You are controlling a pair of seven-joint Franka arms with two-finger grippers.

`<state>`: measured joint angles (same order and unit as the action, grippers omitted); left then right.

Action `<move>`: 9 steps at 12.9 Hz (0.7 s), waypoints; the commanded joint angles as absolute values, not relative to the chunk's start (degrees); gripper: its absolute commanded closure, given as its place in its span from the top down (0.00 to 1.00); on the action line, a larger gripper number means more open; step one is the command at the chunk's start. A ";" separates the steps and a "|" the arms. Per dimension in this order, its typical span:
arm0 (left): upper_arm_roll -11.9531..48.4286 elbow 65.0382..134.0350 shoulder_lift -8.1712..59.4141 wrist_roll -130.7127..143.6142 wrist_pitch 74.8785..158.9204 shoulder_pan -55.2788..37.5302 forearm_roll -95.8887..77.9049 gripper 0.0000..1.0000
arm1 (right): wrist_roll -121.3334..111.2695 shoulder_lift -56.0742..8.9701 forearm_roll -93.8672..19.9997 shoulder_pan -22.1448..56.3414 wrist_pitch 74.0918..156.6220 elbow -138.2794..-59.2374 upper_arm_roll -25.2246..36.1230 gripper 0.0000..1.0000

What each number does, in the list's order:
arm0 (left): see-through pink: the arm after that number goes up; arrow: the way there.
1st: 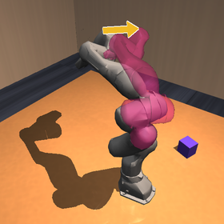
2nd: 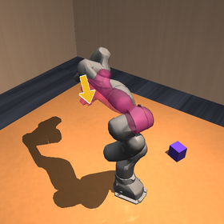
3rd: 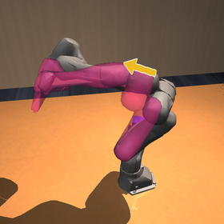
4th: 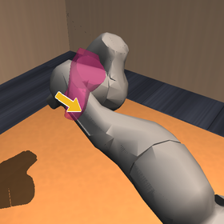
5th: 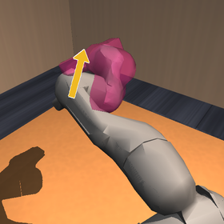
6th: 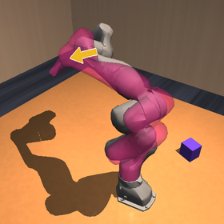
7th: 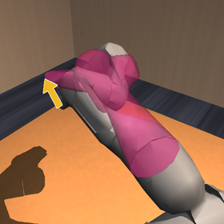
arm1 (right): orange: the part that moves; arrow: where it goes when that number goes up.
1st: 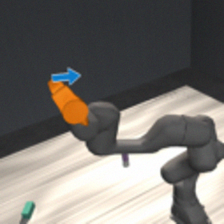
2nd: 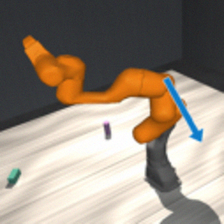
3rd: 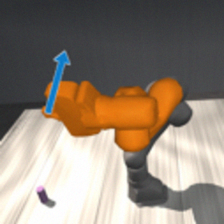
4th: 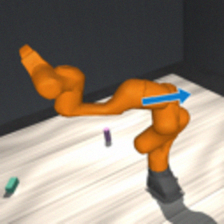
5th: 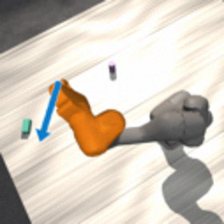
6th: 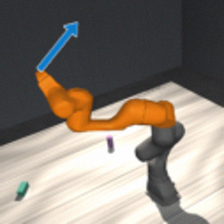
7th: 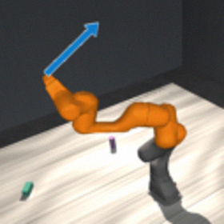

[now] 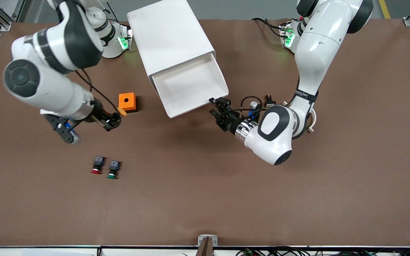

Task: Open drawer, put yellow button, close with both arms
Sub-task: 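Carry the button over the drawer with the right gripper while the left gripper withdraws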

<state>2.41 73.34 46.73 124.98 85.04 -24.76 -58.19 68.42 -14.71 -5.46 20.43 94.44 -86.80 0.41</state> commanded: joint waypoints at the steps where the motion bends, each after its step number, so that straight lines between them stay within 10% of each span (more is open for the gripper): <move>1: -0.86 71.12 45.62 119.04 83.94 -24.17 -56.95 0.99 | 79.24 -13.36 -5.27 25.64 94.83 -87.19 0.97 0.00; 9: -12.56 70.14 40.09 82.15 87.80 -24.08 -29.21 0.99 | 105.36 -14.67 -3.78 40.86 104.23 -90.70 1.14 0.00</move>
<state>-11.67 69.72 41.41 89.81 86.88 -23.46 -34.03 101.55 -14.61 -5.21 38.77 102.12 -89.31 0.40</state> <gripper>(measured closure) 0.009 0.617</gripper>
